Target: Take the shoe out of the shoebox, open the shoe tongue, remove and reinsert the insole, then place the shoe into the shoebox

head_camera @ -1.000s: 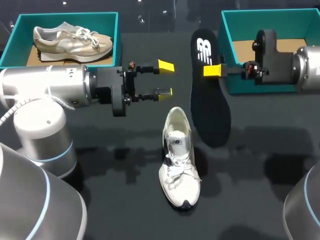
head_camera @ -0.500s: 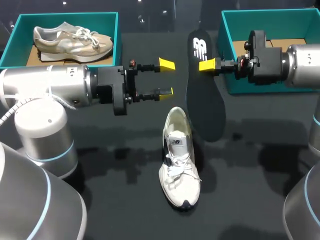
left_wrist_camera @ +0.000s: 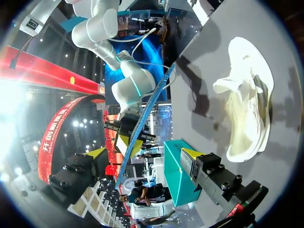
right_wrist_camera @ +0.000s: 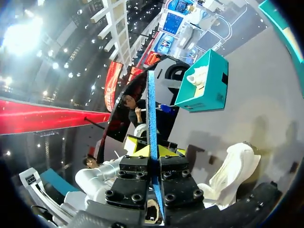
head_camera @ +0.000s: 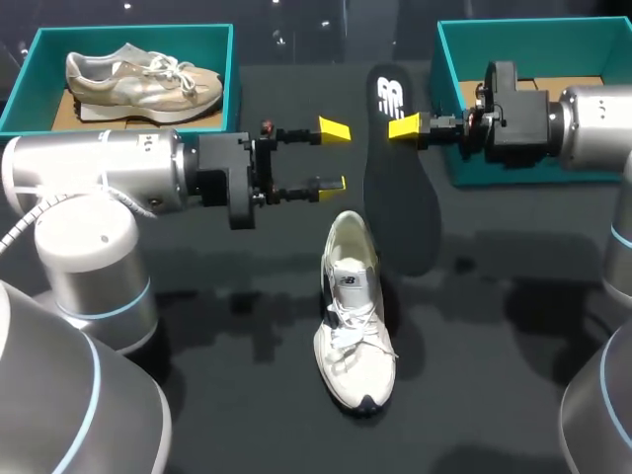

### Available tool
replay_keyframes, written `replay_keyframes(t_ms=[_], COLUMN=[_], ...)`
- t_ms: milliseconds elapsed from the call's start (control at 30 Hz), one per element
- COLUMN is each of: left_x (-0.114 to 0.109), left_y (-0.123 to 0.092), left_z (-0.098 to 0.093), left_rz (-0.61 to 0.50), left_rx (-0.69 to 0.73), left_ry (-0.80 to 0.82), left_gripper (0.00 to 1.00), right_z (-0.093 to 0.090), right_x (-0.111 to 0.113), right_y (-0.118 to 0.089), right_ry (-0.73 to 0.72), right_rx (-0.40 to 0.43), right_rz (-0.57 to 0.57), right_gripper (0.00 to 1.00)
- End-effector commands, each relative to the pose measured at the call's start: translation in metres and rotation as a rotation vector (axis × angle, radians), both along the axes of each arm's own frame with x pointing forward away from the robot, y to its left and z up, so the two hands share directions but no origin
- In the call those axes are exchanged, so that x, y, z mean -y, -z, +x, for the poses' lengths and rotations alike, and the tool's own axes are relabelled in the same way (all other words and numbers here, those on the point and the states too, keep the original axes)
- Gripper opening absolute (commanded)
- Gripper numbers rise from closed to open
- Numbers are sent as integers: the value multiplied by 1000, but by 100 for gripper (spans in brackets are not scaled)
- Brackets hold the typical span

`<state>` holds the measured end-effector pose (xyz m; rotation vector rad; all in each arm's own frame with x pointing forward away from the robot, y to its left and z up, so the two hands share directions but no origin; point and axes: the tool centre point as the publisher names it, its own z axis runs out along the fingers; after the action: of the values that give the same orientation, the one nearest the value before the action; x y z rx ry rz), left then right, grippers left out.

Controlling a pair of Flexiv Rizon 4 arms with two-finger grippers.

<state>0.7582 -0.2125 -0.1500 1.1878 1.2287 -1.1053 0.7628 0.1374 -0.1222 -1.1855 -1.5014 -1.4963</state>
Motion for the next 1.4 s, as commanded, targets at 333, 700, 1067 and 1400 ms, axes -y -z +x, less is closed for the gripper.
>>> replay_keyframes(t_ms=[333,700,1067,1400], left_x=[14,23,28,26], left_y=[4,8,12,15], left_z=[5,12,10,6], left_rz=[-9,2,8,8], left_rx=[-23,-12,-15,-11], left_ry=[-21,-43,-27,-10], left_gripper=[91,53,43,29], right_z=[26,28,31,32], right_x=[-18,-28,-37,-40], right_y=[15,22,29,32], right_ry=[66,67,31,15], right_rx=[-161,-223,-255,-269], right_rz=[-9,-1,37,45], right_gripper=[0,0,0,0])
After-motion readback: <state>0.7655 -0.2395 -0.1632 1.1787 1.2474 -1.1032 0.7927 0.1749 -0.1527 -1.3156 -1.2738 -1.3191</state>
